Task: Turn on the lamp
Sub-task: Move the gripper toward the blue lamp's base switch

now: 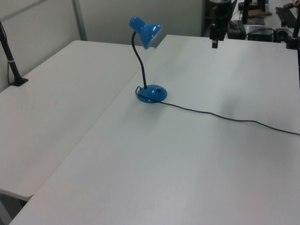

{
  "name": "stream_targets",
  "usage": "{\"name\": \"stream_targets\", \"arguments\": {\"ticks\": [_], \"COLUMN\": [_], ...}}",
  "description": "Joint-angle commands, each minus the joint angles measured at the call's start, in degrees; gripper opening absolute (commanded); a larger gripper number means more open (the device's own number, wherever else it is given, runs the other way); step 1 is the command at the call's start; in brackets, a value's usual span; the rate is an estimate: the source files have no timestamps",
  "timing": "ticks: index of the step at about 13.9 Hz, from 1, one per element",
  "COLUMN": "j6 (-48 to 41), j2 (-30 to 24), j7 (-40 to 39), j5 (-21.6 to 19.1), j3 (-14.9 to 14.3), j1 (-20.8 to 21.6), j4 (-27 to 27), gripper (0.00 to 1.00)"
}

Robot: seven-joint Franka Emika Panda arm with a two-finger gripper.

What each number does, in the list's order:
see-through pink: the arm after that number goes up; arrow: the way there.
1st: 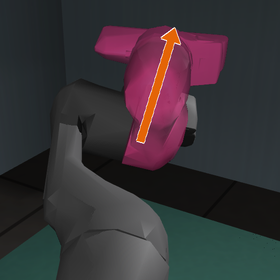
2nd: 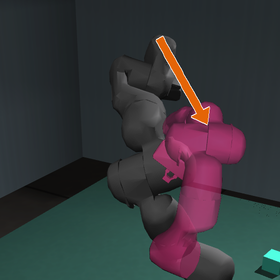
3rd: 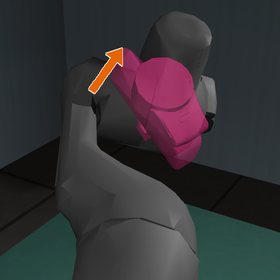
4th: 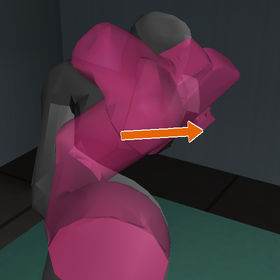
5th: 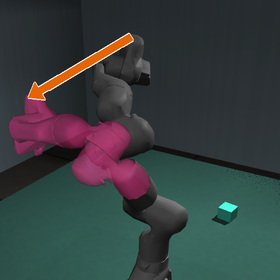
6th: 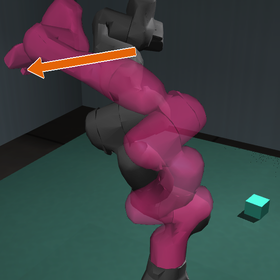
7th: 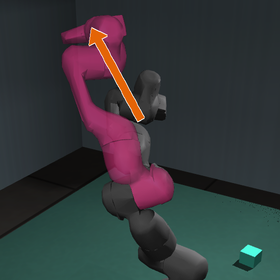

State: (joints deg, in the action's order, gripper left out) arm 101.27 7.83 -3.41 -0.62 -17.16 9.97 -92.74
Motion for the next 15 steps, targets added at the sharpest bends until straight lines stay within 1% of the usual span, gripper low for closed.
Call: {"name": "stream_targets", "arguments": {"ticks": [1,5,8,9,10,11,12,14,15], "j6": [6.7,18.3,27.1,32.0,35.9,37.7,40.0,42.8,44.2], "j2": [2.8,8.9,13.7,16.1,18.2,19.6,22.1,26.0,27.1], "j7": [-2.9,-1.4,-1.1,0.2,3.4,5.3,7.2,10.8,11.1], "j5": [-4.0,-4.4,-7.5,-8.4,-8.3,-8.0,-8.4,-8.1,-8.1], "j3": [-0.2,0.5,0.7,0.7,0.7,0.7,0.7,0.7,0.7], "j1": [0.1,1.0,1.7,2.9,3.1,3.1,3.4,3.5,3.5], "j4": [0.2,0.3,0.3,0.3,0.3,0.5,2.9,5.9,6.3], "gripper": [0.0,0.0,0.0,0.0,0.0,0.0,0.0,0.0,0.0]}}
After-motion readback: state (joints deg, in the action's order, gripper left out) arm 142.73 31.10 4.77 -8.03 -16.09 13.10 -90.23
